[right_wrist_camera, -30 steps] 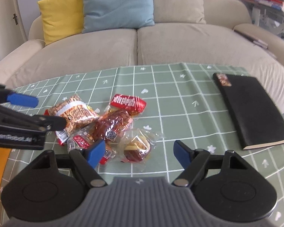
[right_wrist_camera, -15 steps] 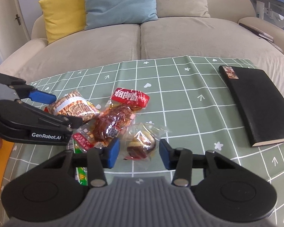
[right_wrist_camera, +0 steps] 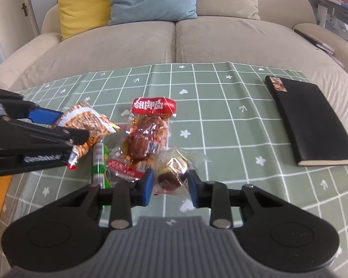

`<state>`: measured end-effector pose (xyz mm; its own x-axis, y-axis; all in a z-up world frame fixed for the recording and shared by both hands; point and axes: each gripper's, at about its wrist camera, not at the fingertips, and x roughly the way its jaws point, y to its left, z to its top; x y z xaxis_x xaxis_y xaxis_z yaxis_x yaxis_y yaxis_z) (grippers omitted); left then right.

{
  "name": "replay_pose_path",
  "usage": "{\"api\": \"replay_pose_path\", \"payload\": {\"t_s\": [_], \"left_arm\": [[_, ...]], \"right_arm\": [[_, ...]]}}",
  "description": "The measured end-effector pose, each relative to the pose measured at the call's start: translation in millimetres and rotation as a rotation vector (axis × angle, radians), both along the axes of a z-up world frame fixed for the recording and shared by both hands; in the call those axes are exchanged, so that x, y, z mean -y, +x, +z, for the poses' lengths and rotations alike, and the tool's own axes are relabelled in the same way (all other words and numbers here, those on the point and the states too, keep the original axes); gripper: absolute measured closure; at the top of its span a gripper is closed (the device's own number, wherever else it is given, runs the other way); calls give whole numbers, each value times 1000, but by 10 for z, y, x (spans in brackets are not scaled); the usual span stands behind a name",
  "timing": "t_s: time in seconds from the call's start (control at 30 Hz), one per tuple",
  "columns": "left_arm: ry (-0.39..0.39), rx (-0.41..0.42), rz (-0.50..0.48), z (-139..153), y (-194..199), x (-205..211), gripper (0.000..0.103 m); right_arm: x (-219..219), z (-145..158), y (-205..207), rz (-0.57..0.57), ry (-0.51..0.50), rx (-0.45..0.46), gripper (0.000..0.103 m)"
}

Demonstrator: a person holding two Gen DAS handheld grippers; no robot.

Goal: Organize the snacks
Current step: 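Grasp the striped biscuit packet with the left tool while the right tool grasps the wrapped round candy, then carry the biscuit packet and candy into the orange box and open both tools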

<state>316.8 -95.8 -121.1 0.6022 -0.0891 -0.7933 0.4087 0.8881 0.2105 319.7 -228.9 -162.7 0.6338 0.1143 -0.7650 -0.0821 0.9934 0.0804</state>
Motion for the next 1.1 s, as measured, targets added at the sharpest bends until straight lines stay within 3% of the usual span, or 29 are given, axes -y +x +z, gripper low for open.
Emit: {"api": "replay_pose_path", "payload": {"t_s": [0.53,0.73,1.0,1.1], "left_arm": [[-184,61,104,581,-1099,-242,57],[-257,71,146,827,-1469,-530,57],[-268,130,276,1103,-1666,-1146,57],[-238,164,332,1150,-1672,-1400,57]], "right_arm": [[-36,435,-887,-39,125,58,75],[-377,668,-1189,60,120,120,75],[-961,993,-1310,204,140,187,75],[-1254,1103,-1303,275,133,215,75]]}}
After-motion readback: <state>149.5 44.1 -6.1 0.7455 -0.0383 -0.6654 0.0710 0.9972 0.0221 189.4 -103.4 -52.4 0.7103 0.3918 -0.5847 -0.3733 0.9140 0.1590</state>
